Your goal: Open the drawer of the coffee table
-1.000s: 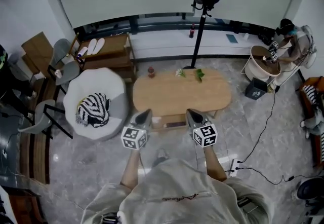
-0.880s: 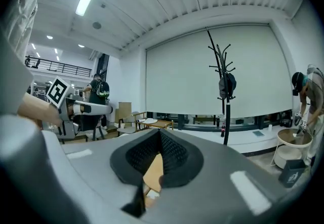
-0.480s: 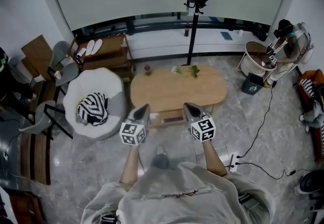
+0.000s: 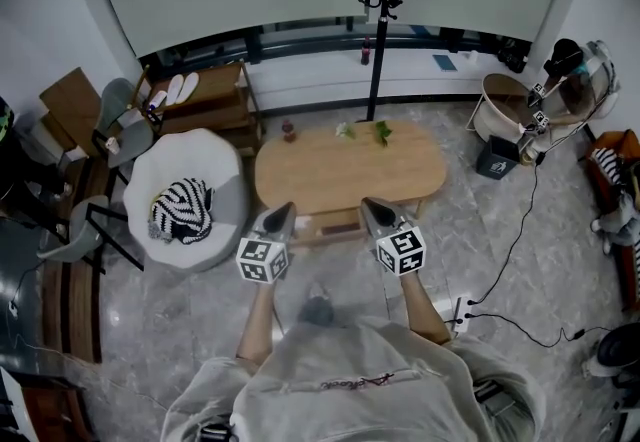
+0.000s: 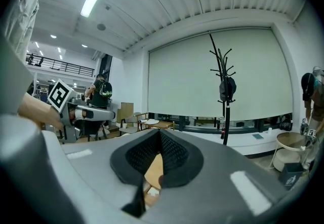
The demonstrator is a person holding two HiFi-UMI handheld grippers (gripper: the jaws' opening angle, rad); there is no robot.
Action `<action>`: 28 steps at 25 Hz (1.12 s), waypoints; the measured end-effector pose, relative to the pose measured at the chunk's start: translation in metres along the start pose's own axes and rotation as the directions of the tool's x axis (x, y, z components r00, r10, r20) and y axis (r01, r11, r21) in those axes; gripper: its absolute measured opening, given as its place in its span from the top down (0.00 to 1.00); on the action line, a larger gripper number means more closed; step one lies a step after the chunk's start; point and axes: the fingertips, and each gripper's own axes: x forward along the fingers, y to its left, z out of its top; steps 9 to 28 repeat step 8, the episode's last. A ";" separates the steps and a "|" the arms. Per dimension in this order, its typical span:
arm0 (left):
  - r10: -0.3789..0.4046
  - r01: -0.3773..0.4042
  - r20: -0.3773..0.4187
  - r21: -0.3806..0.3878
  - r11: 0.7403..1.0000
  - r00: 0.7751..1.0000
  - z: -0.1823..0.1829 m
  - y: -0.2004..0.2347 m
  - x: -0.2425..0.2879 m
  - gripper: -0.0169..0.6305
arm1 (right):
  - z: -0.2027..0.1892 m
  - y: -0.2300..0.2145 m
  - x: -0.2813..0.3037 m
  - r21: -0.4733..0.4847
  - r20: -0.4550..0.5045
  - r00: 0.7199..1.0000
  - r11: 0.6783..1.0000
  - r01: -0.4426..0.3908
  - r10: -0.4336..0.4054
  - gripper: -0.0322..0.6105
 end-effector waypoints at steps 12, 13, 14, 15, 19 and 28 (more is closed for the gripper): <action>-0.001 0.001 0.001 0.007 1.000 1.000 -0.003 -0.011 0.000 0.97 | -0.003 -0.002 -0.007 0.003 0.010 1.000 1.000 0.002 -0.002 0.94; -0.001 0.001 0.001 0.007 1.000 1.000 -0.003 -0.011 0.000 0.97 | -0.003 -0.002 -0.007 0.003 0.010 1.000 1.000 0.002 -0.002 0.94; -0.001 0.001 0.001 0.007 1.000 1.000 -0.003 -0.011 0.000 0.97 | -0.003 -0.002 -0.007 0.003 0.010 1.000 1.000 0.002 -0.002 0.94; -0.001 0.001 0.001 0.007 1.000 1.000 -0.003 -0.011 0.000 0.97 | -0.003 -0.002 -0.007 0.003 0.010 1.000 1.000 0.002 -0.002 0.94; -0.001 0.001 0.001 0.007 1.000 1.000 -0.003 -0.011 0.000 0.97 | -0.003 -0.002 -0.007 0.003 0.010 1.000 1.000 0.002 -0.002 0.94; -0.001 0.001 0.001 0.007 1.000 1.000 -0.003 -0.011 0.000 0.97 | -0.003 -0.002 -0.007 0.003 0.010 1.000 1.000 0.002 -0.002 0.94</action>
